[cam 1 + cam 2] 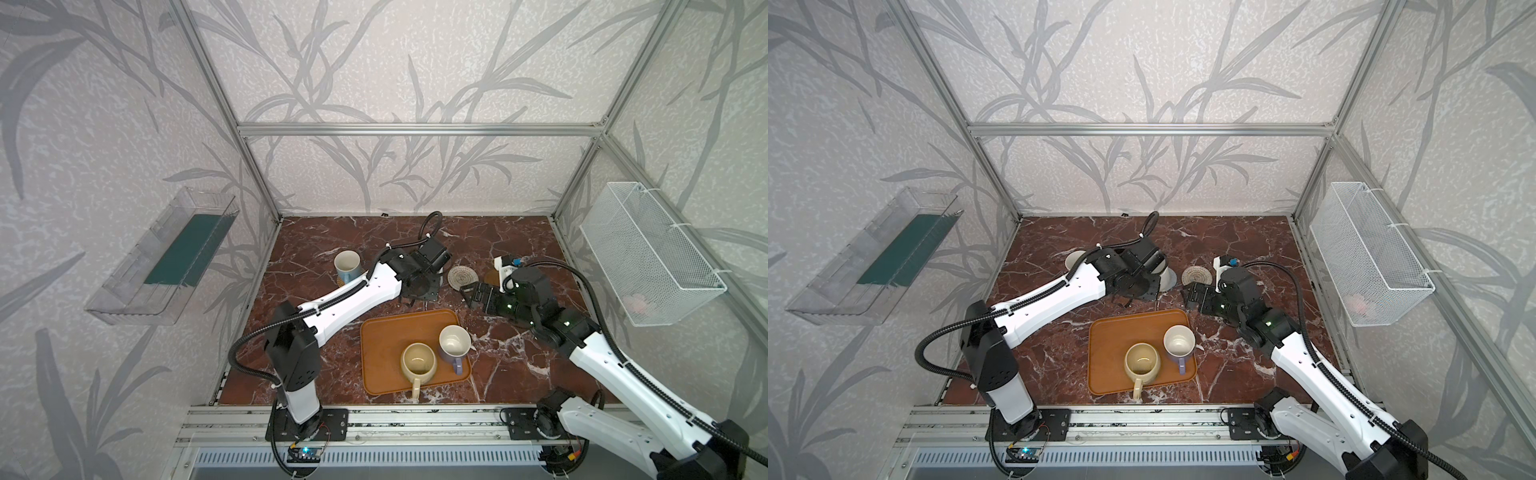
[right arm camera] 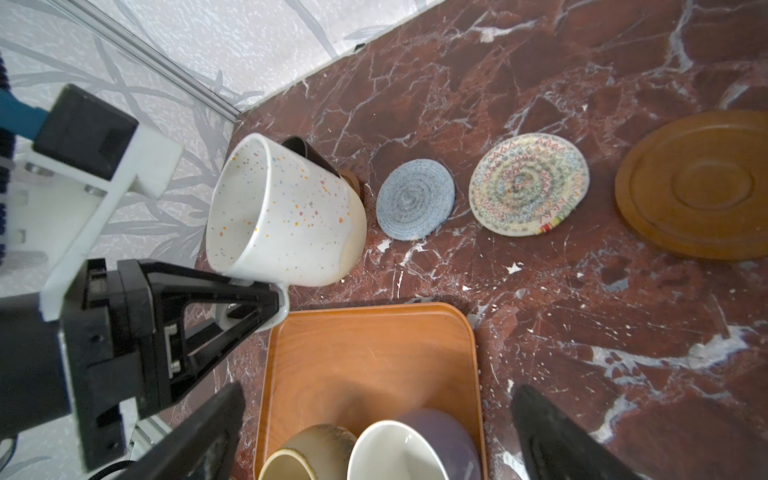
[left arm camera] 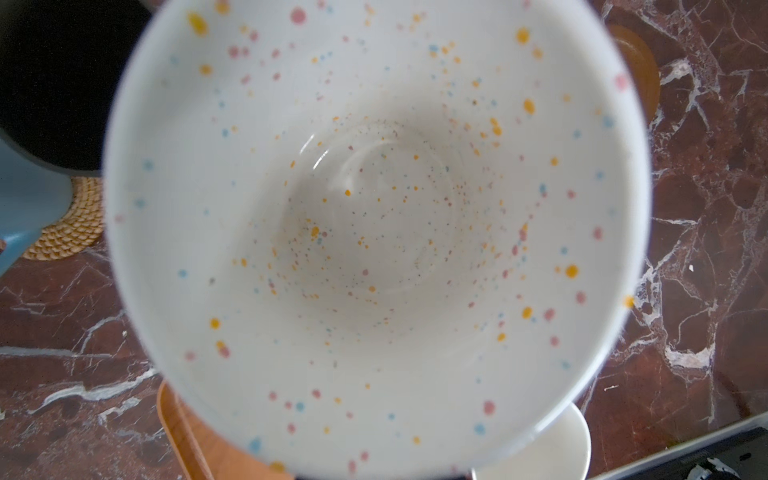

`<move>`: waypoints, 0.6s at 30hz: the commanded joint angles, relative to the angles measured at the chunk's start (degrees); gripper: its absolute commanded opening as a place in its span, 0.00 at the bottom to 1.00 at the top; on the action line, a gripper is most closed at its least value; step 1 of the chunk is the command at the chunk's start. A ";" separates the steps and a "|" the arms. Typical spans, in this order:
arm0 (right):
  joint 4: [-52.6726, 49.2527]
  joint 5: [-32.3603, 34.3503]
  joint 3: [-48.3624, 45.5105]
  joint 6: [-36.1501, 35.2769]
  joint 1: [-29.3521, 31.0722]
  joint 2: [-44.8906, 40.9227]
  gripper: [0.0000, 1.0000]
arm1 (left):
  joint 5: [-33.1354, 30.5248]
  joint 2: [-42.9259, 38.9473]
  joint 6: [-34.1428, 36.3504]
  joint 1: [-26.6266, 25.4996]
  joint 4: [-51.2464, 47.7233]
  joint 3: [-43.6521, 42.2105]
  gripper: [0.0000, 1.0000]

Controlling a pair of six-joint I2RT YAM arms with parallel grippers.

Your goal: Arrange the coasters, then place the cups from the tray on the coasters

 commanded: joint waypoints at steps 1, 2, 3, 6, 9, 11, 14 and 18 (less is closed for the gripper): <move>1.16 -2.62 -0.85 -1.13 -1.19 -0.23 0.99 | -2.03 0.88 0.18 0.85 4.60 3.23 0.00; 1.32 -3.02 -1.09 -1.31 -1.54 -0.12 0.99 | -2.05 1.47 -0.19 1.11 5.09 3.37 0.00; 1.66 -3.38 -1.38 -1.61 -1.89 -0.04 0.99 | -1.95 2.23 -0.47 1.45 5.47 3.70 0.00; 2.74 -4.97 -2.05 -2.22 -3.02 0.36 0.99 | -2.53 4.64 -0.66 2.12 5.80 4.91 0.00; 3.29 -6.09 -2.23 -5.00 -3.52 1.08 0.99 | -3.24 7.05 -0.66 2.36 6.92 6.05 0.00; 3.91 -7.86 -2.16 -6.58 -3.70 1.92 0.99 | -3.64 9.31 -0.52 2.46 6.67 7.78 0.00; 4.55 -9.75 -1.87 -8.94 -3.73 3.01 0.99 | -5.87 12.48 -1.48 2.45 4.31 11.15 0.00; 6.06 -11.53 -1.67 -11.85 -3.90 3.69 0.99 | -6.65 15.55 -2.58 2.43 3.63 13.70 0.00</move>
